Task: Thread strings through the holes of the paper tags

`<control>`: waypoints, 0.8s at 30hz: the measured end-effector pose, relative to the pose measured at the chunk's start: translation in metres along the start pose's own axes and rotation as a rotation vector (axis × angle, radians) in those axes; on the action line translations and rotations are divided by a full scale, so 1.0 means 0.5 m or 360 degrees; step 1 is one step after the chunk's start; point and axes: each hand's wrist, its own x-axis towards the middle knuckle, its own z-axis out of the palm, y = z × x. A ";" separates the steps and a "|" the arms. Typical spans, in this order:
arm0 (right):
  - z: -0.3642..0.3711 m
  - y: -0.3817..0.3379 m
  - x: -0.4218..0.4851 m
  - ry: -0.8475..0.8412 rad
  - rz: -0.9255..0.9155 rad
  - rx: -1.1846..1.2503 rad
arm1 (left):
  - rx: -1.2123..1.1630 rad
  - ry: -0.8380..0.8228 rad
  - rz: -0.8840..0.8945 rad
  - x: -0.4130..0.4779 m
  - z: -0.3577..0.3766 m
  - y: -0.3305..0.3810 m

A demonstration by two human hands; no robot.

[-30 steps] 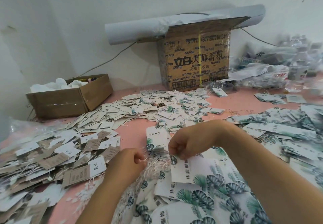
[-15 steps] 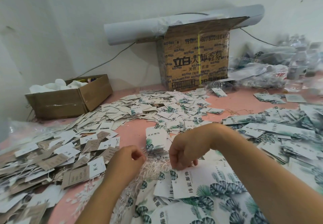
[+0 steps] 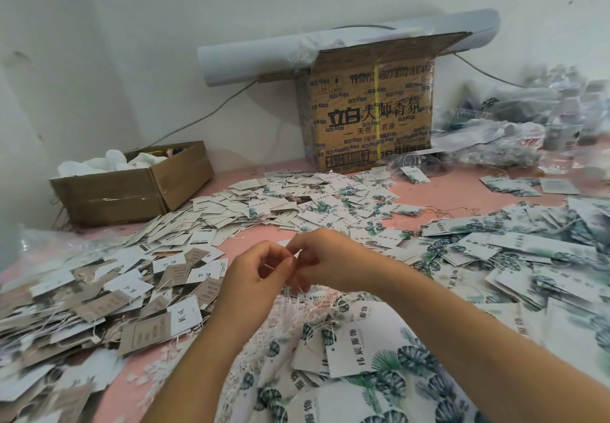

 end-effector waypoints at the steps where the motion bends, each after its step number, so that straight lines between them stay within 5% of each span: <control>1: 0.000 -0.001 -0.001 0.0021 -0.0003 0.0011 | 0.0002 0.0012 0.0014 0.000 0.000 -0.001; 24: -0.015 -0.013 -0.006 0.0188 -0.0164 -0.0029 | -0.0108 0.0081 0.0104 0.005 -0.006 0.003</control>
